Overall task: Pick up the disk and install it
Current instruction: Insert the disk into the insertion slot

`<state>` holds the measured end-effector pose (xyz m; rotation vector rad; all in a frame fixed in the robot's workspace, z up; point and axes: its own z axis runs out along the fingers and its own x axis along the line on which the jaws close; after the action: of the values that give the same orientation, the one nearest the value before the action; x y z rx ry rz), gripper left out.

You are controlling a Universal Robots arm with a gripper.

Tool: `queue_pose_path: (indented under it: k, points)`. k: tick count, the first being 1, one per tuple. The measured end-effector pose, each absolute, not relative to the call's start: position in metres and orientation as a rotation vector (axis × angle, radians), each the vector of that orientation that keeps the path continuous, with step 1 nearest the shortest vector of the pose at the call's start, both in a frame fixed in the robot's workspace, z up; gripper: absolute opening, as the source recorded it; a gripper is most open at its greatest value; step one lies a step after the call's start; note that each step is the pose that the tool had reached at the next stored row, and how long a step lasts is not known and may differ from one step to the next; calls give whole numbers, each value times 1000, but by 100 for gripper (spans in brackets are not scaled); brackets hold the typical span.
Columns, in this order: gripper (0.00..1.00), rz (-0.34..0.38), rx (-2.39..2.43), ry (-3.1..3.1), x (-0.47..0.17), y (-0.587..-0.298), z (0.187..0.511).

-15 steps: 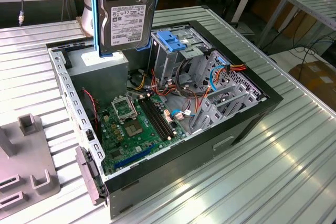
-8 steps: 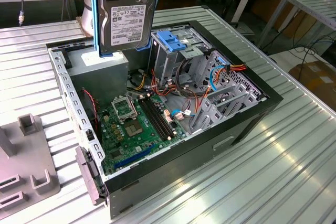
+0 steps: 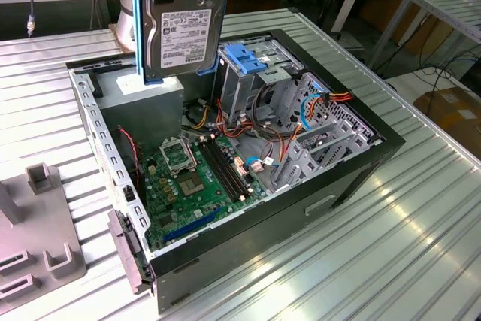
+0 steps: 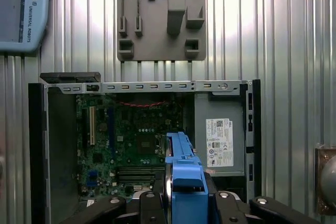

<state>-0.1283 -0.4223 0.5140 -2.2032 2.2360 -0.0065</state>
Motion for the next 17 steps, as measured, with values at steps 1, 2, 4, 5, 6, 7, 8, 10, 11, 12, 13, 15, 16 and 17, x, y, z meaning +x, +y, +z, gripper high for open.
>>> queue_pose_path:
  k: [1, 2, 4, 5, 6, 7, 8, 10, 11, 12, 13, 15, 16, 17]
  points:
    - [37, -7, -2203, 2236, -128, -425, 514]
    - [37, -7, -2203, 2236, -128, -427, 514]
    - [37, -7, -2204, 2236, -128, -432, 514]
    - [37, -7, -2203, 2236, -128, -434, 514]
    - [37, -7, -2204, 2236, -128, -435, 514]
    - [37, -7, -2204, 2236, -128, -436, 514]
    - [37, -7, -2204, 2236, -127, -437, 514]
    - [37, -7, -2204, 2236, -125, -437, 514]
    - [37, -7, -2204, 2236, -124, -438, 514]
    - [37, -7, -2204, 2236, -123, -438, 514]
    - [37, -7, -2204, 2236, -122, -438, 514]
    - [37, -7, -2204, 2236, -118, -438, 514]
    - [37, -7, -2204, 2236, -117, -438, 514]
    - [37, -7, -2204, 2236, -113, -438, 514]
